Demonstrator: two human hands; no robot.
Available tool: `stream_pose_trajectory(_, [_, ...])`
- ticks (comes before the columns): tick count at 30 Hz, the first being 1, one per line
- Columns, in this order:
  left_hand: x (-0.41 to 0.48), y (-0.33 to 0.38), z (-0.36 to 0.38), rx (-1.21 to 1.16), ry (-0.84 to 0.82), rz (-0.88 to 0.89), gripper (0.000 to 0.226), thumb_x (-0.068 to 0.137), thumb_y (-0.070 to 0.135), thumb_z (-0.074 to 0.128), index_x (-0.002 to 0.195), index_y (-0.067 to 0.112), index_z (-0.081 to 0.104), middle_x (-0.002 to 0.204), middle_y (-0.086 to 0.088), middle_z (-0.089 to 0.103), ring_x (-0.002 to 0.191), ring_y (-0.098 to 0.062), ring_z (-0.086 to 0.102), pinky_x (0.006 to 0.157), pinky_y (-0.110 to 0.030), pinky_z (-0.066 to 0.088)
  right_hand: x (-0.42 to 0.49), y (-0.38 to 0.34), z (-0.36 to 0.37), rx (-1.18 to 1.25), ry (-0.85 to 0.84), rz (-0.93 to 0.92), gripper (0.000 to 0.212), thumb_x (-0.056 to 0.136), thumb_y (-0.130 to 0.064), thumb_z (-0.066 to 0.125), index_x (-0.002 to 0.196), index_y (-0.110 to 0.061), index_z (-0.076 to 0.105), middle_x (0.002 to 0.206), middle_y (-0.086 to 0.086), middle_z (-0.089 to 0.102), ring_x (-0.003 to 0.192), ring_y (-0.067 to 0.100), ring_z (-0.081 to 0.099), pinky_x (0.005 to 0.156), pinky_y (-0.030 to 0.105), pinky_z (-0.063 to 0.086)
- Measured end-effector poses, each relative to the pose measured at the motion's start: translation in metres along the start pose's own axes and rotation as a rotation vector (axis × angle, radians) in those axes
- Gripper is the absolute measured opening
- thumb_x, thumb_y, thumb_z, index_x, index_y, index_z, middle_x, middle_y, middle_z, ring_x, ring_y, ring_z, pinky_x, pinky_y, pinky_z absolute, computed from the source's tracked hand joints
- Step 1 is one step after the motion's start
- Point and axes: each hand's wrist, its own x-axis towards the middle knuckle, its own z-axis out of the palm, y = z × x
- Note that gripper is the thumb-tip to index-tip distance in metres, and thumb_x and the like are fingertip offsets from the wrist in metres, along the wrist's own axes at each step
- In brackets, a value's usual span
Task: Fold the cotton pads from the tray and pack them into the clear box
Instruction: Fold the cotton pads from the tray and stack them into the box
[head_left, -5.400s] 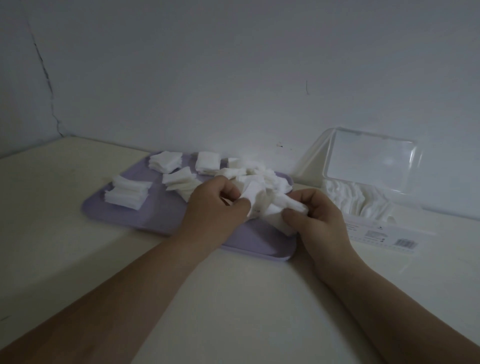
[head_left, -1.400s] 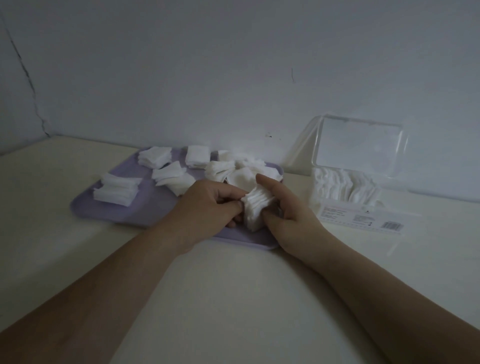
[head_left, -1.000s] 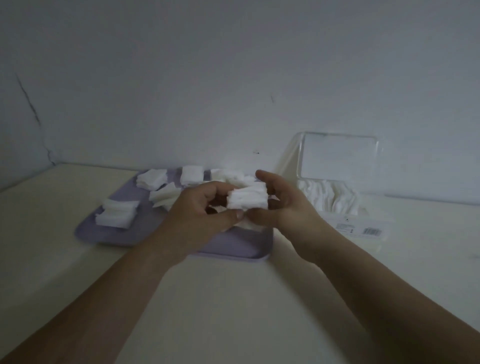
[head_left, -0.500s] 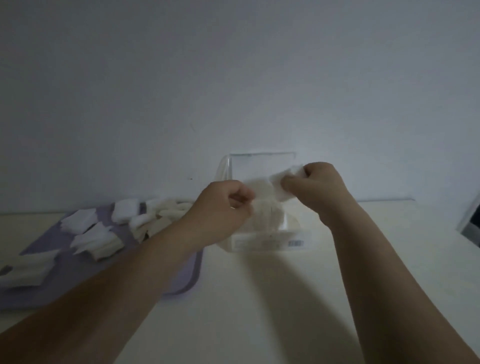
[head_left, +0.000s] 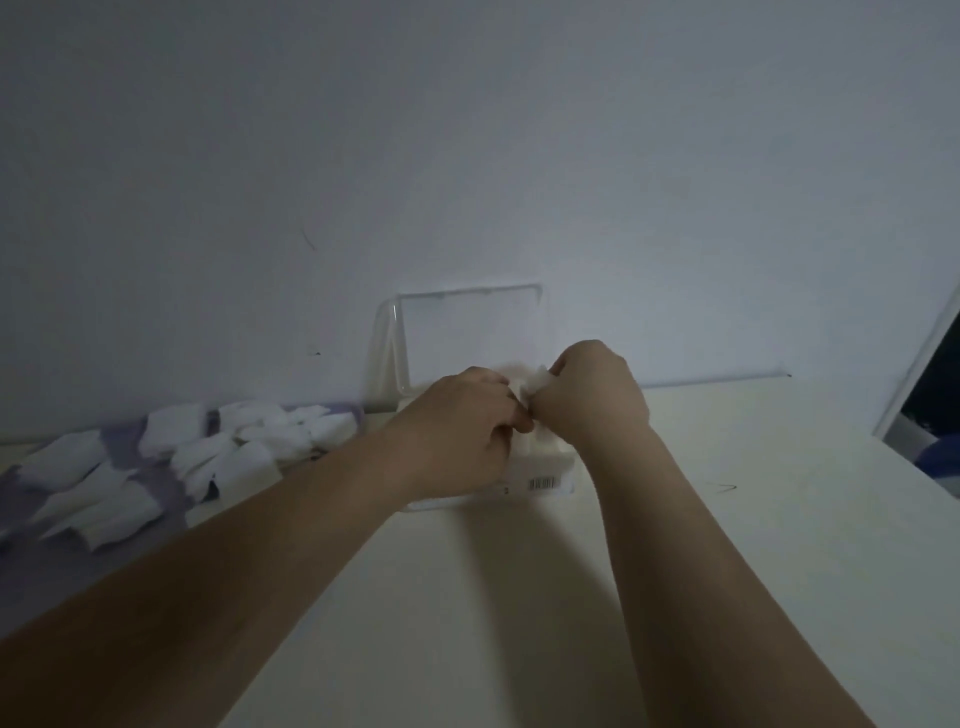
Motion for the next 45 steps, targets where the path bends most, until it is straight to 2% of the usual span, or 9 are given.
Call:
stream_pose_trajectory(4, [-0.005, -0.007, 0.011, -0.068, 0.075, -0.046, 0.036, 0.081, 0.022, 0.041, 0.091, 0.022, 0.076, 0.078, 0.021, 0.057, 0.089, -0.008, 0.051, 0.084, -0.031, 0.05, -0.011, -0.007, 0.01, -0.222, 0.04, -0.06, 0.011, 0.08, -0.019, 0.065, 0.08, -0.017, 0.054, 0.088, 0.002, 0.062, 0.078, 0.027, 0.06, 0.068, 0.029, 0.042])
stream_pose_trajectory(6, [-0.005, -0.006, 0.012, -0.129, 0.118, -0.111, 0.032, 0.082, 0.027, 0.043, 0.088, 0.022, 0.075, 0.079, 0.016, 0.063, 0.083, -0.01, 0.057, 0.077, -0.035, 0.053, -0.011, -0.009, 0.005, -0.248, 0.063, -0.061, 0.015, 0.08, -0.02, 0.064, 0.076, -0.018, 0.05, 0.083, 0.001, 0.06, 0.074, 0.025, 0.059, 0.07, 0.029, 0.043])
stream_pose_trajectory(12, [-0.011, -0.002, 0.01, -0.193, 0.16, -0.191, 0.026, 0.086, 0.034, 0.056, 0.101, 0.028, 0.077, 0.099, 0.012, 0.073, 0.095, -0.013, 0.066, 0.084, -0.036, 0.055, -0.01, -0.013, -0.005, -0.233, -0.014, -0.058, 0.015, 0.078, -0.02, 0.069, 0.079, -0.018, 0.055, 0.081, 0.0, 0.06, 0.066, 0.021, 0.057, 0.065, 0.028, 0.041])
stream_pose_trajectory(20, [-0.025, 0.0, 0.011, -0.053, 0.186, -0.143, 0.043, 0.095, 0.042, 0.04, 0.091, 0.017, 0.076, 0.099, 0.007, 0.07, 0.093, -0.019, 0.066, 0.073, -0.041, 0.056, -0.017, -0.019, 0.006, -0.293, 0.01, -0.064, 0.026, 0.084, -0.025, 0.066, 0.074, -0.019, 0.043, 0.075, -0.002, 0.05, 0.066, 0.022, 0.051, 0.075, 0.03, 0.042])
stream_pose_trajectory(26, [-0.032, 0.001, 0.006, -0.141, 0.159, -0.173, 0.036, 0.093, 0.032, 0.045, 0.098, 0.015, 0.076, 0.117, 0.007, 0.07, 0.109, -0.014, 0.064, 0.09, -0.038, 0.054, -0.015, -0.025, -0.003, -0.171, -0.106, -0.097, 0.012, 0.074, -0.008, 0.056, 0.074, -0.017, 0.048, 0.071, 0.001, 0.048, 0.055, 0.021, 0.041, 0.056, 0.024, 0.033])
stream_pose_trajectory(33, [-0.077, -0.012, -0.006, -0.157, 0.36, -0.183, 0.03, 0.095, 0.035, 0.054, 0.108, 0.021, 0.077, 0.14, 0.003, 0.062, 0.129, -0.012, 0.054, 0.107, -0.023, 0.038, -0.028, -0.039, -0.009, -0.166, 0.034, -0.166, 0.008, 0.079, -0.007, 0.057, 0.078, -0.015, 0.058, 0.073, 0.0, 0.055, 0.061, 0.025, 0.053, 0.052, 0.023, 0.038])
stream_pose_trajectory(36, [-0.109, -0.03, -0.018, -0.131, 0.408, -0.253, 0.034, 0.092, 0.033, 0.052, 0.109, 0.017, 0.078, 0.134, 0.001, 0.065, 0.125, -0.016, 0.057, 0.109, -0.03, 0.04, -0.049, -0.068, 0.003, -0.017, 0.061, -0.33, 0.02, 0.089, -0.016, 0.059, 0.102, -0.018, 0.074, 0.101, 0.005, 0.074, 0.089, 0.027, 0.07, 0.077, 0.037, 0.06])
stream_pose_trajectory(41, [-0.167, -0.075, -0.029, 0.21, 0.265, -0.593, 0.054, 0.076, 0.034, 0.051, 0.124, 0.019, 0.07, 0.145, -0.014, 0.059, 0.138, -0.044, 0.049, 0.112, -0.061, 0.039, -0.115, -0.099, 0.07, 0.212, -0.229, -0.596, 0.036, 0.093, -0.012, 0.057, 0.126, -0.015, 0.069, 0.125, 0.011, 0.069, 0.114, 0.027, 0.064, 0.101, 0.037, 0.05])
stream_pose_trajectory(45, [-0.209, -0.091, -0.018, 0.044, 0.261, -0.632, 0.053, 0.085, 0.036, 0.051, 0.131, 0.016, 0.067, 0.142, -0.013, 0.061, 0.132, -0.034, 0.055, 0.11, -0.044, 0.043, -0.133, -0.083, 0.113, 0.058, -0.345, -0.674, 0.054, 0.084, -0.011, 0.053, 0.137, -0.007, 0.06, 0.138, 0.017, 0.06, 0.127, 0.036, 0.057, 0.108, 0.036, 0.045])
